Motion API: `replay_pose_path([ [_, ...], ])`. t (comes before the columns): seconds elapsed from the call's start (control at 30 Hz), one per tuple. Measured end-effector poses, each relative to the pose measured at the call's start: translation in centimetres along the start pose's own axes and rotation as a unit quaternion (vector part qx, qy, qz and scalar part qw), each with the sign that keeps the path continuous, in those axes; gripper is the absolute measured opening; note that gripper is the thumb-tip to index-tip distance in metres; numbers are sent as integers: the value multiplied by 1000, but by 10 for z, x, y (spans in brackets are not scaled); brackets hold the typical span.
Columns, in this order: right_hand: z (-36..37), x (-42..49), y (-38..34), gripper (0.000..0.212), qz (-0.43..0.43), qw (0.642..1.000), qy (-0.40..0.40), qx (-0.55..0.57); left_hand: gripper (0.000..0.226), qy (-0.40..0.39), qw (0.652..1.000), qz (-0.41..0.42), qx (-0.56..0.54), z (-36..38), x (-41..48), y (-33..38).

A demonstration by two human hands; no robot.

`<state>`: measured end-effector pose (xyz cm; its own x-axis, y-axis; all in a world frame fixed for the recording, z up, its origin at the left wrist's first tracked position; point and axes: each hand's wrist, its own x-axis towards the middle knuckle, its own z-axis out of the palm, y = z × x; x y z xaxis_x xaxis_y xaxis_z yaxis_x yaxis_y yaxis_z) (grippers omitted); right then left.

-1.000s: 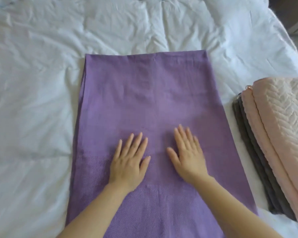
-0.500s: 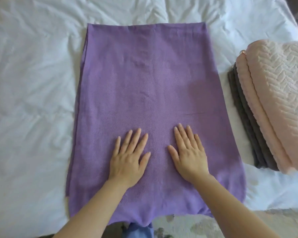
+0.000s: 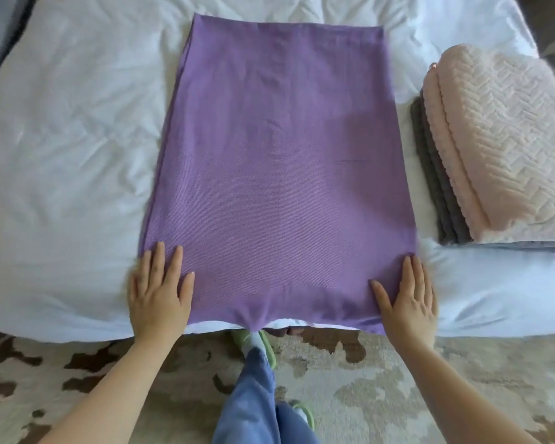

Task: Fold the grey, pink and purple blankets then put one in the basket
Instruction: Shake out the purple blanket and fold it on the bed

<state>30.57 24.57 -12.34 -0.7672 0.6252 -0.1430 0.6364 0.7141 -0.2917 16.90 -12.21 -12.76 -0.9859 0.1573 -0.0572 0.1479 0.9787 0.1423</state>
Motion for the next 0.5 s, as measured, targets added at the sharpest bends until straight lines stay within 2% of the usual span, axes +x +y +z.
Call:
replay_pose_path([
  [0.07, 0, -10, 4, 83, 32, 998, 7, 52, 57, 31, 996, -46, -66, 0, -11, -2],
  [0.13, -1, -15, 7, 78, 67, 986, 26, 150, 60, 70, 978, -125, -152, -3, -20, -2],
  [0.23, -2, -18, 14, 61, 153, 936, 19, 316, 58, 93, 935, -215, -266, -8, -25, -2],
  [0.3, 0, -20, 23, 52, 178, 917, -12, 357, 54, 49, 902, -258, -343, -8, -27, -5],
  [0.37, 4, -23, 32, 40, 177, 920, -48, 345, 52, -18, 881, -294, -371, -9, -30, -10],
  [0.43, 6, -28, 39, 26, 169, 930, -80, 316, 46, -72, 880, -300, -362, -9, -37, -17],
  [0.5, 4, -34, 46, 29, 162, 929, -114, 311, 40, -100, 878, -296, -362, -10, -49, -24],
])
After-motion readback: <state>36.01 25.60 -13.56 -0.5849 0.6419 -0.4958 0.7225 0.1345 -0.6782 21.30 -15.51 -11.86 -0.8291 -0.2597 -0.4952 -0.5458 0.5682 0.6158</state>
